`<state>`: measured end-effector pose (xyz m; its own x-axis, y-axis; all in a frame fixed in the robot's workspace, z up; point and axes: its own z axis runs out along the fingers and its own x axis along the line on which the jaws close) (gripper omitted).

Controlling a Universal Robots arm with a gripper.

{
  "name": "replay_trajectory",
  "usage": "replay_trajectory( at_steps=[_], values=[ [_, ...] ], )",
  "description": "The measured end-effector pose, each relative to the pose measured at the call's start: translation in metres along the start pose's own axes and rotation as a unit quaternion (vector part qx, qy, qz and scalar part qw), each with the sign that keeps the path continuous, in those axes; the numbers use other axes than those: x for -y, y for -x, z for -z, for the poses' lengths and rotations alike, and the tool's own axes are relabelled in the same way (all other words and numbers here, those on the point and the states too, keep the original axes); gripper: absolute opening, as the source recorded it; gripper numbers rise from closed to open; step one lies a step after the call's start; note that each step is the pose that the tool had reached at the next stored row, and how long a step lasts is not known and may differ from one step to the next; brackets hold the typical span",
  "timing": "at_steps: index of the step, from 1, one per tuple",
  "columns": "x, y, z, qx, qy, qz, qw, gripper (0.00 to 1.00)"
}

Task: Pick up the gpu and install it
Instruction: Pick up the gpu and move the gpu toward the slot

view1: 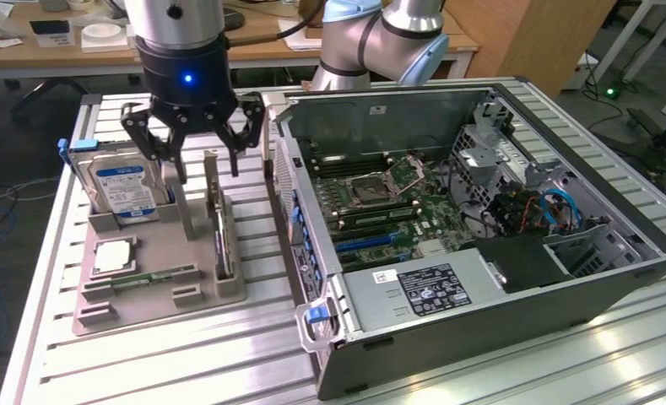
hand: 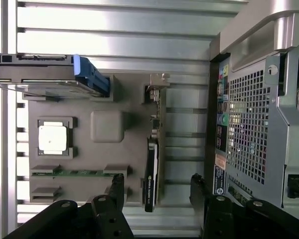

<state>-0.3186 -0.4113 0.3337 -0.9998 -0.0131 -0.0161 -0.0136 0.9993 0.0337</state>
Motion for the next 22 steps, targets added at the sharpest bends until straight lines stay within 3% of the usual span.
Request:
replay_trajectory(
  at_steps=[22],
  values=[
    [0.0036,0.000,-0.0250,0.0000,-0.0002,0.001,1.0000,0.65]
  ],
)
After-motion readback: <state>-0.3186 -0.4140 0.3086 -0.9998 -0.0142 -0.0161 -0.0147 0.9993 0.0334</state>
